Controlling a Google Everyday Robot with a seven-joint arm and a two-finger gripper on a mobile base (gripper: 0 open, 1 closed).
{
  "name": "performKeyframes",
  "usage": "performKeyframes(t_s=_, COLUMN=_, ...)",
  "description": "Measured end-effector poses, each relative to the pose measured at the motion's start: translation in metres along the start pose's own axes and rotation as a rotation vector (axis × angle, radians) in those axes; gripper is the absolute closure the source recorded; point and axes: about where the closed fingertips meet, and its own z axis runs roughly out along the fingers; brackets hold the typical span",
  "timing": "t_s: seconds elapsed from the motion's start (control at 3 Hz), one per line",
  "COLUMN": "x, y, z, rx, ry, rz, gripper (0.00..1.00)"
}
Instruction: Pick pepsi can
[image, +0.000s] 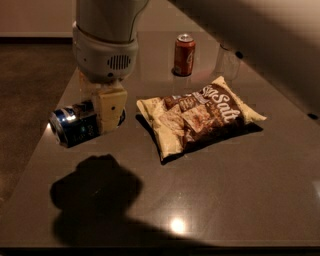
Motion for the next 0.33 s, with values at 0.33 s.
performKeyframes(t_s=0.33, x=-0.0032, y=-0.0037, z=-0.0018, rx=0.020, ry=-0.005, rz=-0.003, gripper=1.00)
